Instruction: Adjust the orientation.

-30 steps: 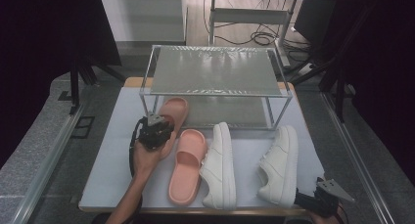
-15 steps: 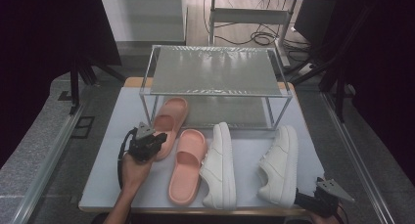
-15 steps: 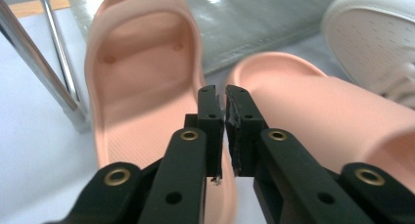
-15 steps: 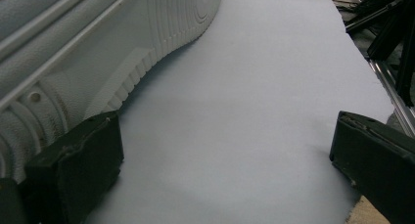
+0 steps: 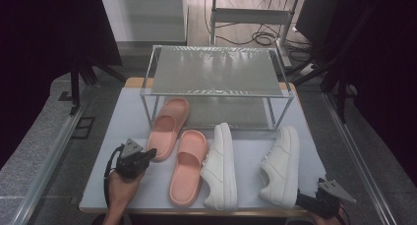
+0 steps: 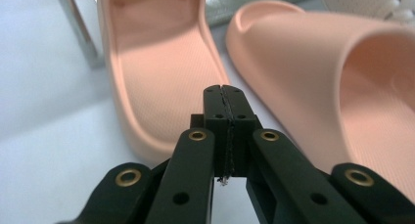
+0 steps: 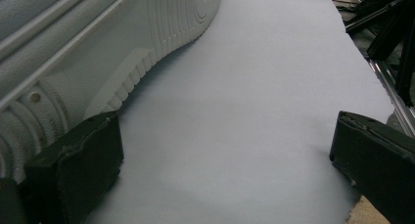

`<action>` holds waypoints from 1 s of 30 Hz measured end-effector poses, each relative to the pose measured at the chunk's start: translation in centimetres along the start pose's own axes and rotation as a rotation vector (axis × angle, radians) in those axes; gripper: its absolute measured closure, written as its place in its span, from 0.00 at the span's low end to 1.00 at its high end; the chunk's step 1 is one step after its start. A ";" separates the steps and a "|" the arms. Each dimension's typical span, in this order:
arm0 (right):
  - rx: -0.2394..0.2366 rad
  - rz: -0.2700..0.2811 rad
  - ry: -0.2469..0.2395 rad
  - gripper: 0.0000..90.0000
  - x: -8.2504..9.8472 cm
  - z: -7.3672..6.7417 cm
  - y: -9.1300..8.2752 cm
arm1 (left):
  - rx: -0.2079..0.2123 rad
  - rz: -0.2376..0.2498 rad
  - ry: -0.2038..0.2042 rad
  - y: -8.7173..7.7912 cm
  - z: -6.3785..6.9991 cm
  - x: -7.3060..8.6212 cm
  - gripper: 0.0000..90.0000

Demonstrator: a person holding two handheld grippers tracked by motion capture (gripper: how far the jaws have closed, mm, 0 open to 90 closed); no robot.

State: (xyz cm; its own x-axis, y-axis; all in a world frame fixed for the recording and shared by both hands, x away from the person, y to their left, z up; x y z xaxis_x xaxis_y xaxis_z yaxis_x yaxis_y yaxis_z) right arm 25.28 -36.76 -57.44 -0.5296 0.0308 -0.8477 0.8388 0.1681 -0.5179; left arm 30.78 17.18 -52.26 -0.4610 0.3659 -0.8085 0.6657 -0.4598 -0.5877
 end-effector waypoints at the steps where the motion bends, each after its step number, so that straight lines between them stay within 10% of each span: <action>1: 0.000 -0.001 0.002 0.00 0.0 0.0 0.0 | 0.000 -0.002 -0.005 -0.1 0.0 0.4 1.00; 13: 0.001 0.001 0.000 0.00 0.0 0.0 0.0 | -0.029 -0.064 0.032 0.0 1.1 3.0 1.00; 30: 0.000 0.001 0.000 0.00 0.0 0.0 0.0 | -0.053 -0.083 0.027 3.4 0.0 1.5 1.00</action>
State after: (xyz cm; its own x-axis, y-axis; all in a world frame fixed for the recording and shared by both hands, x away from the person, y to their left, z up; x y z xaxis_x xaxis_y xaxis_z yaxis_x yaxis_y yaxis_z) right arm 25.28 -36.76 -57.44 -0.5287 0.0312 -0.8482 0.8393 0.1684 -0.5170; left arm 32.36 16.21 -55.45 -0.5001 0.4228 -0.7557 0.6565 -0.3840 -0.6493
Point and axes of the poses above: each handheld gripper's, and its own axes: y roughly forward along the jaws, x roughly out of its underside, z roughly to its right, the point moved 6 cm from there along y, roughly forward along the jaws, and after that the axes turned 8 degrees about y, right-handed, at the moved point
